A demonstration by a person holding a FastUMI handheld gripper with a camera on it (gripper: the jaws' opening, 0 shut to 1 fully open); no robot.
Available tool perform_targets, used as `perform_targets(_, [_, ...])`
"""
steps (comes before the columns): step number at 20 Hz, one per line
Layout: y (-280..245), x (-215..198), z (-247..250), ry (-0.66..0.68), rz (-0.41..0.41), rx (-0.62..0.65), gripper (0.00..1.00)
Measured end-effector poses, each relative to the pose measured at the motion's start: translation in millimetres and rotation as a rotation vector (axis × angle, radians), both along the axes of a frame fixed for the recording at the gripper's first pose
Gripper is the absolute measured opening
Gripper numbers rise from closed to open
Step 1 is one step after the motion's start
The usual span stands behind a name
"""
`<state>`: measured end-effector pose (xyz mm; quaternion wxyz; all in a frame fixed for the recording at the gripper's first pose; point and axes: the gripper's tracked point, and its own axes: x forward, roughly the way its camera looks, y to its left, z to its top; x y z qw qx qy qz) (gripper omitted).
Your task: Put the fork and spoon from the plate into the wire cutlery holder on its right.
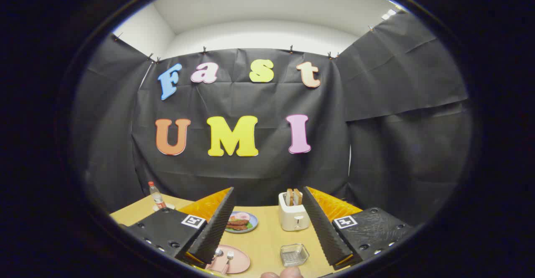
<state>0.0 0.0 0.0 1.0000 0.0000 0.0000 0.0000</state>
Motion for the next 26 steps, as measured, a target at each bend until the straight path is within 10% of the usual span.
perform_targets(26, [47,0,-63,0.152,0.109,-0.049,0.95])
